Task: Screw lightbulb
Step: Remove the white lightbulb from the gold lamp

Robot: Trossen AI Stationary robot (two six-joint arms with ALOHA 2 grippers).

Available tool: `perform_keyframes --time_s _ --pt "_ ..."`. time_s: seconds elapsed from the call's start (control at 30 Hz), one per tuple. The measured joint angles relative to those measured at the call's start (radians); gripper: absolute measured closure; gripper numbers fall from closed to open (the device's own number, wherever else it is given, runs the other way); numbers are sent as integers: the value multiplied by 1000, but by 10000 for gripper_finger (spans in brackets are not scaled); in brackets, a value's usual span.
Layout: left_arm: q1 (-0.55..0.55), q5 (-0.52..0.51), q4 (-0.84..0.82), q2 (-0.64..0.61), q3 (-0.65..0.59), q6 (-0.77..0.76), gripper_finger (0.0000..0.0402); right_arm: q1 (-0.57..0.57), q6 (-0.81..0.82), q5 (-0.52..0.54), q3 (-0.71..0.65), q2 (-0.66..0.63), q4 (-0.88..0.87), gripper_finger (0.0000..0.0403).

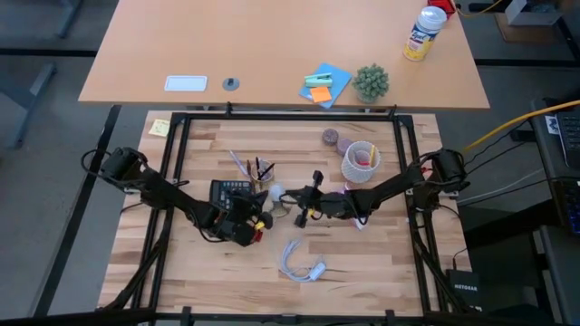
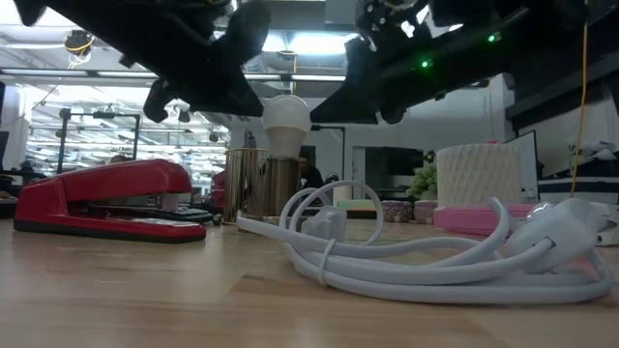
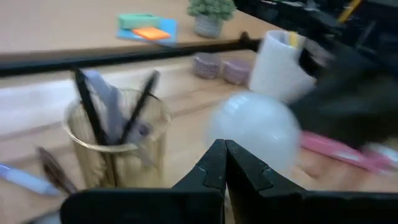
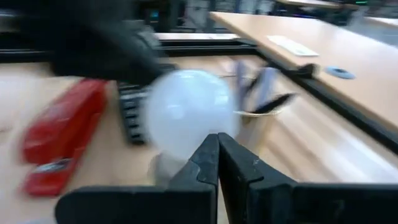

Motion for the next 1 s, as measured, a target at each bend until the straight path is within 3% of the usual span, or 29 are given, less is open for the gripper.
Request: perform_keyframes --time_s 0.1,0.33,0.6,0.73,0.87,1.0 --pt "-21 53 23 0 4 -17 401 -7 0 34 2 1 5 395" --pt "-61 41 77 1 2 -30 401 -44 -6 39 2 1 6 395" --pt "-122 -174 181 1 2 81 401 -8 -64 51 2 -76 4 395" --pt "-128 -272 194 1 2 105 401 44 -63 -17 2 -121 11 395" --pt "-97 -289 188 1 2 139 401 97 -30 -107 2 -117 23 395" --pt "-48 -286 171 1 2 154 401 120 -9 -113 2 -83 18 395"
